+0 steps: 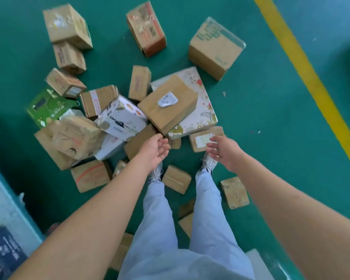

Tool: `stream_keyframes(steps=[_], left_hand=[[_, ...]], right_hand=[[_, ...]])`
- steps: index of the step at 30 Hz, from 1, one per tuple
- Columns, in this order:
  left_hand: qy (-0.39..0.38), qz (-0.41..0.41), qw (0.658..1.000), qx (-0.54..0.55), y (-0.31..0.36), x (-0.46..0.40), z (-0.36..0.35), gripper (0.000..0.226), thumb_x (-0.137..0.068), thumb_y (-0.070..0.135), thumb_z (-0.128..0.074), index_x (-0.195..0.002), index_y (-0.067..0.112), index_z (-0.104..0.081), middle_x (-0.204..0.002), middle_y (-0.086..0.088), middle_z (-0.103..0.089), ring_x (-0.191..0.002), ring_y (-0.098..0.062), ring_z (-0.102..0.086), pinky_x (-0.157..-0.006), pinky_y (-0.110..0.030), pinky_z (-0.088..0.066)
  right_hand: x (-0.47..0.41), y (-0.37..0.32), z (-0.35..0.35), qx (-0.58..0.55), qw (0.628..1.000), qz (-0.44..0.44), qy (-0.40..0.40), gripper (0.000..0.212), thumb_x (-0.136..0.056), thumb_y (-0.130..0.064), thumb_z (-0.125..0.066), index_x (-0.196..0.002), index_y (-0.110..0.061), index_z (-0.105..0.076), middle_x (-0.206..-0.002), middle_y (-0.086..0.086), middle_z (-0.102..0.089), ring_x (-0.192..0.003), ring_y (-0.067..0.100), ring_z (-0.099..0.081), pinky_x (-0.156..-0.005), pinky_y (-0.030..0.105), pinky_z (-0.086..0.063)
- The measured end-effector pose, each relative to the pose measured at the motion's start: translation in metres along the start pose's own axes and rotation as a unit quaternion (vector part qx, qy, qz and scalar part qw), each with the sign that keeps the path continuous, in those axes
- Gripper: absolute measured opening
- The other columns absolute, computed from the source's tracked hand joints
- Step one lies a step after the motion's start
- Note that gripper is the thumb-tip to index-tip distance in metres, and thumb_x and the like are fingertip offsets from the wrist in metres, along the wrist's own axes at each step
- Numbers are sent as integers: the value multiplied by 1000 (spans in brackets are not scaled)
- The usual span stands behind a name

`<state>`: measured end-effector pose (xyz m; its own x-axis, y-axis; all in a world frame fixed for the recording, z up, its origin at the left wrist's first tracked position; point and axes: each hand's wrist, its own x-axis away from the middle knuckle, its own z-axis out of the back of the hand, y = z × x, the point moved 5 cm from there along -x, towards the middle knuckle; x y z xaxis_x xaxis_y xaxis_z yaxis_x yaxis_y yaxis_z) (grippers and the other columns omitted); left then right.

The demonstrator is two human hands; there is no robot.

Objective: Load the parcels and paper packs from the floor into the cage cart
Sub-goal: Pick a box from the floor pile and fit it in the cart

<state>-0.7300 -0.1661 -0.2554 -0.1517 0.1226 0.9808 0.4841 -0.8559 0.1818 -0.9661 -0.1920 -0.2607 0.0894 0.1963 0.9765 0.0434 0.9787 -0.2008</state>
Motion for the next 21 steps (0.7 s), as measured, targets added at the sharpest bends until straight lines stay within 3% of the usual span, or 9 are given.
stream_keyframes(steps=[4, 7, 12, 16, 20, 21], left_hand=[[-1, 11, 1000, -7, -3, -78, -43, 13, -104, 27, -57, -103, 15, -63, -98, 0, -69, -90, -15, -65, -85, -32, -54], [-6, 24, 999, -26, -17, -150, -70, 15, -103, 30, -59, -110, 17, -63, -104, -1, -70, -96, -17, -67, -79, -31, -55], [6, 39, 998, -53, -42, -256, -86, 27, -104, 30, -58, -128, 17, -59, -113, -1, -70, -105, -18, -68, -83, -32, -56], [32, 56, 995, -71, -64, -345, -86, 26, -106, 28, -55, -131, 19, -54, -128, -3, -63, -111, -21, -65, -89, -35, -55], [80, 59, 992, -78, -74, -409, -75, 61, -104, 28, -60, -156, 29, -29, -143, -2, -48, -119, -27, -61, -89, -38, -58], [95, 63, 991, -77, -76, -422, -72, 69, -103, 29, -61, -160, 31, -21, -150, -4, -45, -122, -27, -60, -91, -39, -59]], right_hand=[[-84, -9, 19, 47, 999, -20, -4, 20, -107, -24, -50, -120, -12, -59, -102, 3, -67, -86, 16, -65, -88, 33, -53], [-160, -6, 35, 81, 996, -26, 6, 24, -107, -26, -50, -124, -12, -60, -105, 4, -67, -88, 17, -65, -85, 31, -54], [-275, -2, 48, 130, 991, -33, 24, 30, -106, -27, -50, -130, -10, -59, -107, 3, -67, -88, 15, -66, -73, 26, -54], [-373, -1, 48, 186, 981, -21, 41, 39, -105, -28, -51, -141, -11, -53, -107, 3, -65, -88, 16, -65, -73, 29, -54], [-437, -10, 43, 261, 963, 30, 65, 41, -106, -32, -49, -143, -14, -52, -113, 1, -61, -98, 20, -63, -92, 39, -56], [-447, -14, 42, 283, 955, 47, 78, 44, -106, -33, -49, -146, -15, -50, -120, 1, -60, -99, 19, -61, -90, 38, -54]])
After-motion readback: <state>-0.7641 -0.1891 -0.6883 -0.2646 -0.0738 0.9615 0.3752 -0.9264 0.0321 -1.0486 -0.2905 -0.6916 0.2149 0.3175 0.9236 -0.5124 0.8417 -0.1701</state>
